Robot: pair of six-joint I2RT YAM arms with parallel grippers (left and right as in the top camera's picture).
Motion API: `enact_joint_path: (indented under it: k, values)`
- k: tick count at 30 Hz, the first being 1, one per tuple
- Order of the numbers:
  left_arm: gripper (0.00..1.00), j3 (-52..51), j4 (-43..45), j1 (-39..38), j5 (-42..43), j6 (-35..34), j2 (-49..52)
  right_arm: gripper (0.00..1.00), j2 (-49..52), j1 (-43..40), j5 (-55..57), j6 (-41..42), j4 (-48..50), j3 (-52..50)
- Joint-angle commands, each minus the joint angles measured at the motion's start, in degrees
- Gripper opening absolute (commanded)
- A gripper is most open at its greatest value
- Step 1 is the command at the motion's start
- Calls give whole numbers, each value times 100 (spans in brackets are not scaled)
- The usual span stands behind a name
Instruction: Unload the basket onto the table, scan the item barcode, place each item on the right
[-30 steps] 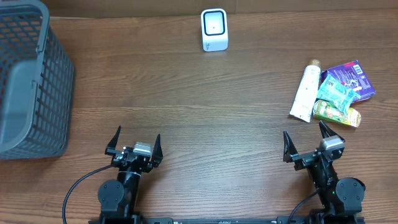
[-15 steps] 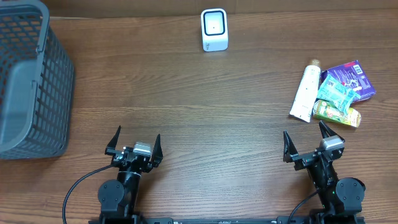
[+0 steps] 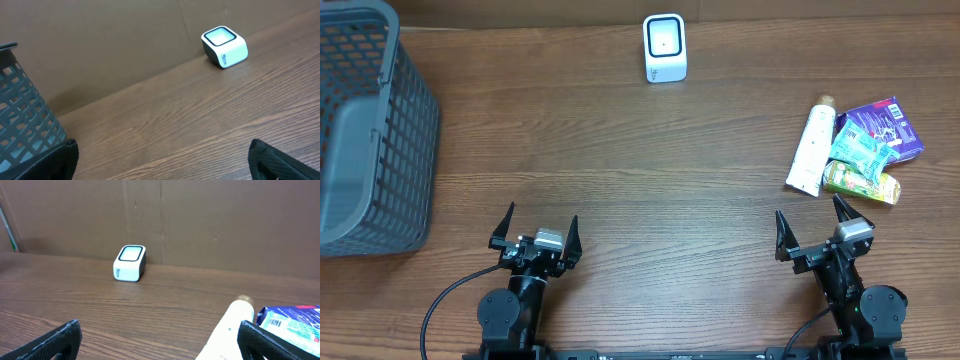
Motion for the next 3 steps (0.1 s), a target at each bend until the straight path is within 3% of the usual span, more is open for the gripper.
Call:
enact_joint_path:
  k: [1,3]
  values:
    - [100,-20,-15,33,4,-101,-50,100,-52,-11,37,-7,33,-59]
    - [100,-20,-15,33,2,-101,-50,100,-52,-11,37,-4,33,-59]
